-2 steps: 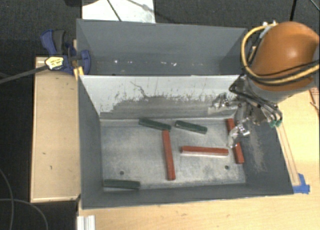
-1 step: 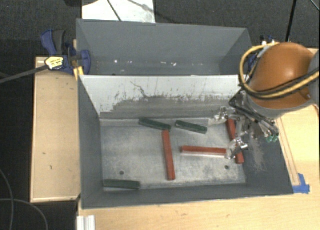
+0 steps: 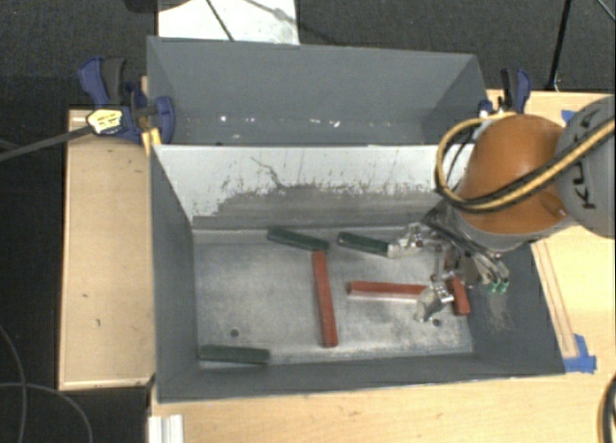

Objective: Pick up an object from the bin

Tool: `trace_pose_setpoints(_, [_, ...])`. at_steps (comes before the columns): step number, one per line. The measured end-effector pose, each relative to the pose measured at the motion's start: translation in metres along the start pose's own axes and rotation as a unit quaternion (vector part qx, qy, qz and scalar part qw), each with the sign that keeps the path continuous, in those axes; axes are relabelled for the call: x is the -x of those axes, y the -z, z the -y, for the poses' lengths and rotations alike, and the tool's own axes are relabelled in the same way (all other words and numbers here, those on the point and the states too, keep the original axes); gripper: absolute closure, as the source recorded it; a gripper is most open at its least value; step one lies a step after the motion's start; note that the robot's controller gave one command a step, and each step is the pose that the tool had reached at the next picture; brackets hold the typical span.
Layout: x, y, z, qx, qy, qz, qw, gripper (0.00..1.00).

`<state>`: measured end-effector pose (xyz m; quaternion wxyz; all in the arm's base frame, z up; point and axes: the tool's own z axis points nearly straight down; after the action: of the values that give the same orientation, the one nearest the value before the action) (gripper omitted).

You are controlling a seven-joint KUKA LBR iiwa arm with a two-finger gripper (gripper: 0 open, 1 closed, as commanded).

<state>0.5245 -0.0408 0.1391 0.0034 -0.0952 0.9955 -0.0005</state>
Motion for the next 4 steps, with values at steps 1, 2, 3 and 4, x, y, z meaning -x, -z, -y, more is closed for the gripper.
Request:
trace_pose_setpoints(1, [0.004, -0.064, 0.01, -0.001, 0.025, 0.0061, 0.9997, 1.0])
trace_pose_setpoints(2, [0.004, -0.064, 0.01, -0.001, 0.026, 0.0061, 0.9996, 1.0])
trace_pose_setpoints(3, [0.003, 0.117, 0.028, -0.001, 0.058, 0.0014, 0.9983, 1.0])
trace_pose_setpoints(4, [0.002, 0.114, 0.028, 0.0, 0.058, -0.0009, 0.9983, 0.0])
